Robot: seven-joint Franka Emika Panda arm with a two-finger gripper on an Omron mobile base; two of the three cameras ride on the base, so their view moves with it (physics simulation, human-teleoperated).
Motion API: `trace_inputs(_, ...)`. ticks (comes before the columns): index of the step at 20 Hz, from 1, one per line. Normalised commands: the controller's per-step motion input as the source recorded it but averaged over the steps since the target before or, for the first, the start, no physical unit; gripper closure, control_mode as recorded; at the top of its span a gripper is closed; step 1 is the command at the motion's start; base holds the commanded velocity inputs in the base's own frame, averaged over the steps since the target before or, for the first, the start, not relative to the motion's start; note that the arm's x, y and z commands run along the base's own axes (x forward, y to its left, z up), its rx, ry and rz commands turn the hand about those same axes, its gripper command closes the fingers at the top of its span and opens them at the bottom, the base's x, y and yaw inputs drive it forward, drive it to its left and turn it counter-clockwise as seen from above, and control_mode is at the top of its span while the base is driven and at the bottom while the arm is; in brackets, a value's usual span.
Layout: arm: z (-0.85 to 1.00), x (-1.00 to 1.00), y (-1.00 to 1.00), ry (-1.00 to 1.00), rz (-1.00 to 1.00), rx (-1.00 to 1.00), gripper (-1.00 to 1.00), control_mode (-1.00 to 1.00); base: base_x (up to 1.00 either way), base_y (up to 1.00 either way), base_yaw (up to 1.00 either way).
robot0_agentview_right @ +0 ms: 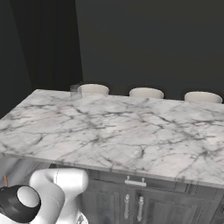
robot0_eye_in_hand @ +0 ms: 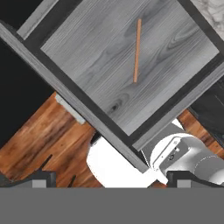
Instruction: Take a straw from the drawer in front and place it inside the glass cup on the dining counter.
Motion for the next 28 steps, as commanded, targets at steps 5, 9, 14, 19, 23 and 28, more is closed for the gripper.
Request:
trace_inputs(5,-0.31,0.52,-0.16,0.00,0.00,-0.10,-1.00,-1.00,0.00,0.00,0.00)
trace_inputs(9,-0.56,0.29,0.00,0.00,0.00,-0.01,-1.00,-1.00,0.00,0.00,0.00)
trace_inputs(14,-0.53,0.31,0.00,0.00,0.00,0.00,-1.00,-1.00,0.00,0.00,0.00)
trace_inputs(19,-0.28,0.43,0.00,0.00,0.00,0.00,-1.00,-1.00,0.00,0.00,0.00)
trace_inputs(23,-0.44,0.31,0.00,0.00,0.00,0.00,-1.00,-1.00,0.00,0.00,0.00)
trace_inputs(28,-0.50,0.22,0.01,0.00,0.00,0.00,-1.00,-1.00,0.00,0.00,0.00)
